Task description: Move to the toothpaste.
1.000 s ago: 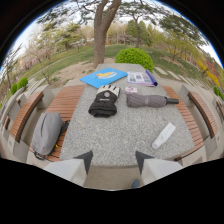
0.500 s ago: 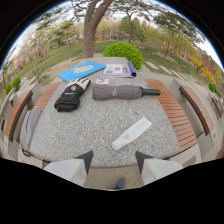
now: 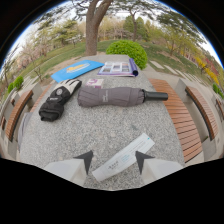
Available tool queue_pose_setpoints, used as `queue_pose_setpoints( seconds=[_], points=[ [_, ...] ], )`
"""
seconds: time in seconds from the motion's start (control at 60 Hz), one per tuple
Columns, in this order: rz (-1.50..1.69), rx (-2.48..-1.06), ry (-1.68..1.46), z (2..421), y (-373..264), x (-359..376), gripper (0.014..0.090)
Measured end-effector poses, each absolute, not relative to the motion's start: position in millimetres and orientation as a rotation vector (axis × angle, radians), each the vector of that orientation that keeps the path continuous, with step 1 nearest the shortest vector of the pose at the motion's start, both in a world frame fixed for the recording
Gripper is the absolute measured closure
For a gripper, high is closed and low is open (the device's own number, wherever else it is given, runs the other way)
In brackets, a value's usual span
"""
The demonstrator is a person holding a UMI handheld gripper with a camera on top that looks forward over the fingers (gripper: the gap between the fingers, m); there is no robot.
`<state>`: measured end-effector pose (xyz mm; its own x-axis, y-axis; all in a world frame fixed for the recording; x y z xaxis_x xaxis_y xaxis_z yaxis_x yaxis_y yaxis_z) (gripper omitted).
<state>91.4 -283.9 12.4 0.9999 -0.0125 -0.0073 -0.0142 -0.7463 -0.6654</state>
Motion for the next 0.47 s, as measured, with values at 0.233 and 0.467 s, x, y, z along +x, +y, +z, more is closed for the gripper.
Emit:
queue_pose_setpoints(
  seconds=[0.233, 0.467],
  points=[
    [0.019, -2.425, 0.014, 2, -275, 98, 0.0208],
    [0.019, -2.423, 0.025, 1, -274, 102, 0.0209]
  ],
)
